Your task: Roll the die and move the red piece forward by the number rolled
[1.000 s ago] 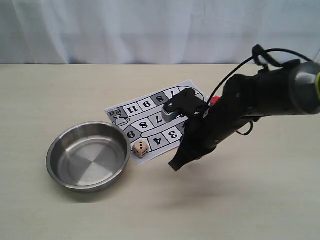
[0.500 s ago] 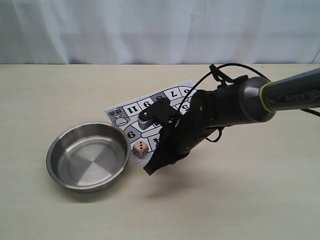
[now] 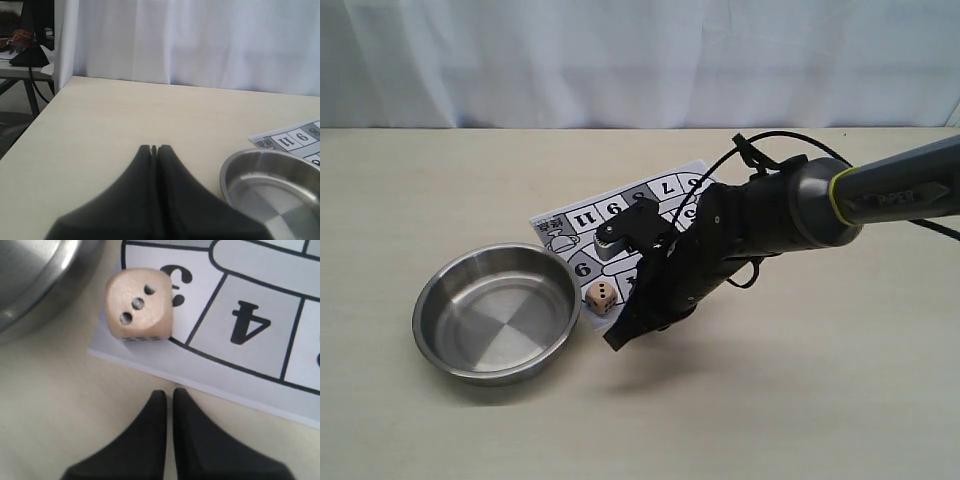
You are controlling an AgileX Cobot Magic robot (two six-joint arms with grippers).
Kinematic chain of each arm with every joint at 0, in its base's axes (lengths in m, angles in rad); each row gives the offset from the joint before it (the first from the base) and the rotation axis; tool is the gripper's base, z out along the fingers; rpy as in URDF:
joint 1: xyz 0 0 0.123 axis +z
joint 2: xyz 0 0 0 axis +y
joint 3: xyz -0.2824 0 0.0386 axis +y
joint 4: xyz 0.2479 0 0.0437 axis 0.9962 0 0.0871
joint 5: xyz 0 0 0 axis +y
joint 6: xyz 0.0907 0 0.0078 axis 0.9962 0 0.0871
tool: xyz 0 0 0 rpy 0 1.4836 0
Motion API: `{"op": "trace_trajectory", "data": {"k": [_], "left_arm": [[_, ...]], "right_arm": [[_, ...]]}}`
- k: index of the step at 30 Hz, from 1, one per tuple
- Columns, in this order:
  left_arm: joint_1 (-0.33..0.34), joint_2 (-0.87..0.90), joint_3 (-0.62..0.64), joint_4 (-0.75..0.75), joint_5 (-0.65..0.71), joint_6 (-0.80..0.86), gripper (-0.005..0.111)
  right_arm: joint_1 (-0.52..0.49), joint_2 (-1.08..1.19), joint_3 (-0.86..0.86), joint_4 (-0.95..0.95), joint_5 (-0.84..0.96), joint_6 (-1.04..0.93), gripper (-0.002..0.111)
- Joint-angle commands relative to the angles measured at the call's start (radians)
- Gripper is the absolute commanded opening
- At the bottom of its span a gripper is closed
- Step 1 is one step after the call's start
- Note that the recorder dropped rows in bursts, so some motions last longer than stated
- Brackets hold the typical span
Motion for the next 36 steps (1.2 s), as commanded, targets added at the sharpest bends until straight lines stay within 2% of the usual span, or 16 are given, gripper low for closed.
{"op": "trace_trajectory", "data": {"k": [1, 6, 8, 13, 14, 15, 25, 36], "left_arm": [[0.0, -0.001, -0.005, 0.002, -0.011, 0.0, 0.0], [0.0, -0.001, -0.005, 0.002, -0.011, 0.0, 0.0], [0.0, -0.001, -0.005, 0.002, -0.011, 0.0, 0.0], [0.0, -0.001, -0.005, 0.004, -0.011, 0.0, 0.0], [0.0, -0.001, -0.005, 0.004, -0.011, 0.0, 0.0], [0.0, -0.001, -0.005, 0.004, -0.011, 0.0, 0.0], [0.0, -0.001, -0.005, 0.002, -0.011, 0.0, 0.0], [0.0, -0.001, -0.005, 0.002, -0.011, 0.0, 0.0]], "right_arm": [[-0.006, -0.034, -0.006, -0.063, 0.027, 0.004, 0.004], [-0.08, -0.1, -0.006, -0.066, 0.026, 0.08, 0.004], [-0.137, -0.123, -0.006, -0.066, 0.023, 0.1, 0.012], [-0.281, -0.134, -0.006, -0.064, 0.0, 0.135, 0.061], [-0.299, -0.134, -0.006, -0.059, -0.017, 0.135, 0.069], [-0.306, -0.134, -0.006, -0.059, -0.03, 0.135, 0.071], [-0.365, -0.116, -0.006, -0.064, -0.292, 0.133, 0.073], [-0.36, 0.003, -0.006, -0.059, -0.396, 0.133, 0.073]]}}
